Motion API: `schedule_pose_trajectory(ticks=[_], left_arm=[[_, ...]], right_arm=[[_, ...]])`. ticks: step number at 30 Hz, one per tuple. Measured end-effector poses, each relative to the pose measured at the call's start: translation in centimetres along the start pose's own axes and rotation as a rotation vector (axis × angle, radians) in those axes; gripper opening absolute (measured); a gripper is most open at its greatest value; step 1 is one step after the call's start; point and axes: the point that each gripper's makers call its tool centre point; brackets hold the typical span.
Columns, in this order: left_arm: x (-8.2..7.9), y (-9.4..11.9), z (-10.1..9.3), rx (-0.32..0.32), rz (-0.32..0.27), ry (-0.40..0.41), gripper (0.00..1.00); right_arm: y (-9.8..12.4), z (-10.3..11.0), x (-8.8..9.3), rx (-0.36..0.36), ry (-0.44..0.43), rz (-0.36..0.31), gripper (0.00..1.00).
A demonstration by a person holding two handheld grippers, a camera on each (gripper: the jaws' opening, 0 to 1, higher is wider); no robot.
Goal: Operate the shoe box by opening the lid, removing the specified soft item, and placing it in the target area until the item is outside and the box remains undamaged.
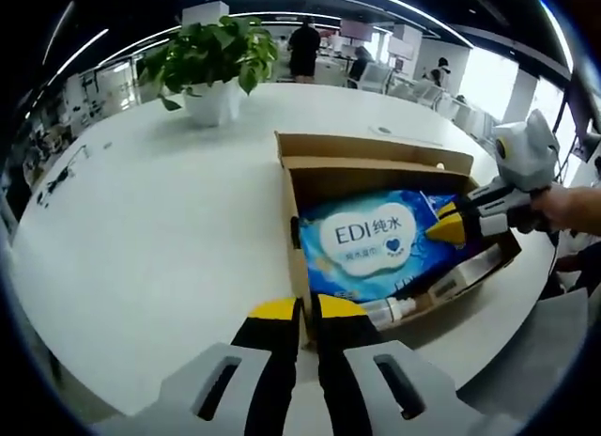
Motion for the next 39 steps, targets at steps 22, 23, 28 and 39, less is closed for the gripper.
schedule_pose_trajectory(ticks=[22,23,28,39], left_arm=[[0.0,0.1,0.0,-0.008,-0.002,-0.003,0.03],[0.0,0.1,0.0,-0.009,-0.002,-0.001,0.03],[0.0,0.1,0.0,-0.013,-0.007,0.009,0.03],[-0.5,0.4,-0.3,-0.014,0.008,-0.030,0.05]], right_arm=[[2.7,-0.4,0.1,0.045,-0.029,-0.047,0.00],[2.8,-0.5,0.1,0.047,-0.030,-0.051,0.00],[3.8,-1.1,0.4,0.056,-0.072,-0.076,0.00],[5.2,-2.0,0.5,0.073,-0.091,-0.101,0.00]])
Point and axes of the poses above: the point that each gripper's makers call its tool centre point, and the gripper's own axes: y roughly backward along the fingers, z roughly to its left, x roughly out of its underside, and after that the axes turned 7 degrees about -y, right-handed
